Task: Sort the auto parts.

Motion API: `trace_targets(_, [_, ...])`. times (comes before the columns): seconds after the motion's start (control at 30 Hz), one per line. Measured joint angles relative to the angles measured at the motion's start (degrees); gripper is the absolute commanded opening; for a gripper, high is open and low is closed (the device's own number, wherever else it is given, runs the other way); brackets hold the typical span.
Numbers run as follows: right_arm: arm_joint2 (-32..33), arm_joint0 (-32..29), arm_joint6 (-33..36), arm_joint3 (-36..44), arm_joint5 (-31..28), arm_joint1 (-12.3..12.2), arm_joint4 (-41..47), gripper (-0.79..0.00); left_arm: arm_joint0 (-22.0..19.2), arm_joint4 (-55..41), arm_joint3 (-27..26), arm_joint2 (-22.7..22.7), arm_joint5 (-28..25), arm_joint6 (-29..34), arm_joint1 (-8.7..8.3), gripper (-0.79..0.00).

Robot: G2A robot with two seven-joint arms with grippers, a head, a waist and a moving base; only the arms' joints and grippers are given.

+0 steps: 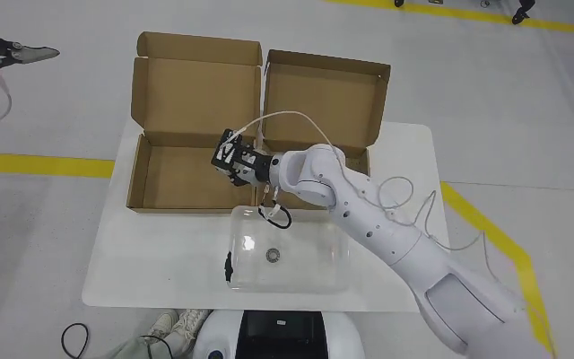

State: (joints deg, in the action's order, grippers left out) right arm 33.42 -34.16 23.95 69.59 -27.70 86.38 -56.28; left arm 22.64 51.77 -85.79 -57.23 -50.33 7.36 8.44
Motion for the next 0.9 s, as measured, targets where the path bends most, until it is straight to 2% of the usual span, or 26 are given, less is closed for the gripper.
trace_targets(0.37, [0.4, -2.2, -0.1, -1.3, -0.4, 0.0, -0.4, -0.785, 0.0, 0.0, 0.0, 0.0, 0.0, 0.0, 0.0, 0.0])
trace_targets(0.9, [-3.6, -0.4, -0.4, -12.6, -0.7, 4.2, 1.3, -0.785, 0.0, 0.0, 0.0, 0.0, 0.0, 0.0, 0.0, 0.0])
